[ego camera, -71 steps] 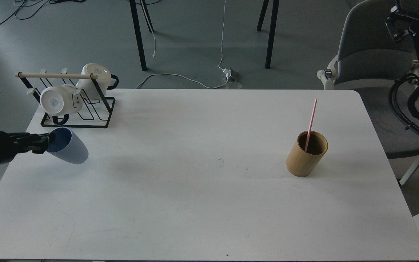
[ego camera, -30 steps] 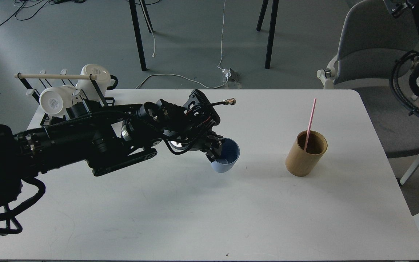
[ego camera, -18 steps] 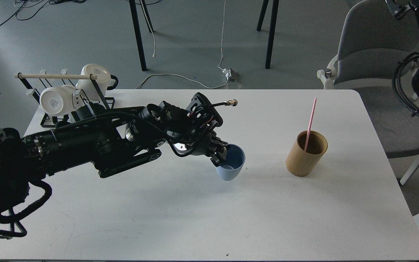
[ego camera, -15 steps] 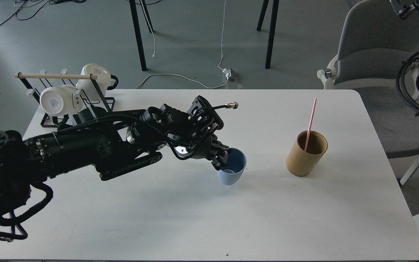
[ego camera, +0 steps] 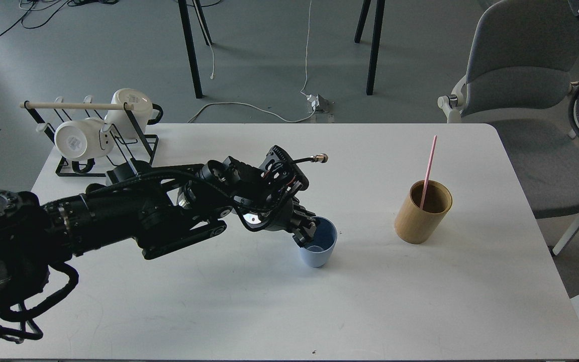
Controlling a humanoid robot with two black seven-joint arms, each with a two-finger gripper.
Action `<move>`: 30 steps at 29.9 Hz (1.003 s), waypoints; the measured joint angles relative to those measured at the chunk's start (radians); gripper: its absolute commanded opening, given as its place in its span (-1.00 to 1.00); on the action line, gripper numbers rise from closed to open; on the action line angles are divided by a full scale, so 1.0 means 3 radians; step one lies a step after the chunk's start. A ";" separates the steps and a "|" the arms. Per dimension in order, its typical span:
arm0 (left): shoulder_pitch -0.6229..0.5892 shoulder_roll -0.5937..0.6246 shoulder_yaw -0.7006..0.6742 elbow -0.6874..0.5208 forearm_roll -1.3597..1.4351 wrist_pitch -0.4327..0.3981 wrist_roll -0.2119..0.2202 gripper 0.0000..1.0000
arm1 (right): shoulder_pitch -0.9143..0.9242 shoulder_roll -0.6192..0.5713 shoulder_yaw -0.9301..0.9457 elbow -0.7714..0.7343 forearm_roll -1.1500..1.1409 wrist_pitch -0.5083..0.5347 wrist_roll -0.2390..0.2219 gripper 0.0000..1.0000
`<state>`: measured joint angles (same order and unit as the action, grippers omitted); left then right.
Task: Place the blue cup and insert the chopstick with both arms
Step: 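Set the blue cup upright and open the left gripper, then withdraw the left arm up and away from the cup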
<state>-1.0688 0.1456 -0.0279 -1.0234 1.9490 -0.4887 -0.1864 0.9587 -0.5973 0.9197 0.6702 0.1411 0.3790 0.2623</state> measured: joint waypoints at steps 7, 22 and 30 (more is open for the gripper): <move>-0.0028 0.0085 -0.0322 -0.0042 -0.0205 0.0000 -0.0045 0.19 | -0.0004 -0.0022 -0.0031 0.0037 -0.0001 -0.0033 -0.0005 1.00; 0.0084 0.0889 -0.1759 0.0519 -0.4107 0.0001 -0.0032 0.99 | -0.0070 -0.1213 -0.1046 0.1270 -0.0300 -0.0374 -0.0011 1.00; 0.0111 0.0816 -0.2158 0.1143 -0.5515 0.0001 -0.0186 0.99 | -0.0075 -0.1784 -0.1494 0.2260 -0.1343 -0.0633 -0.0017 1.00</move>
<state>-1.0354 0.3904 -0.6753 -0.6805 0.2944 -0.4884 -0.2423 0.9363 -1.1325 0.4715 1.3483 -0.2618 0.1890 0.2572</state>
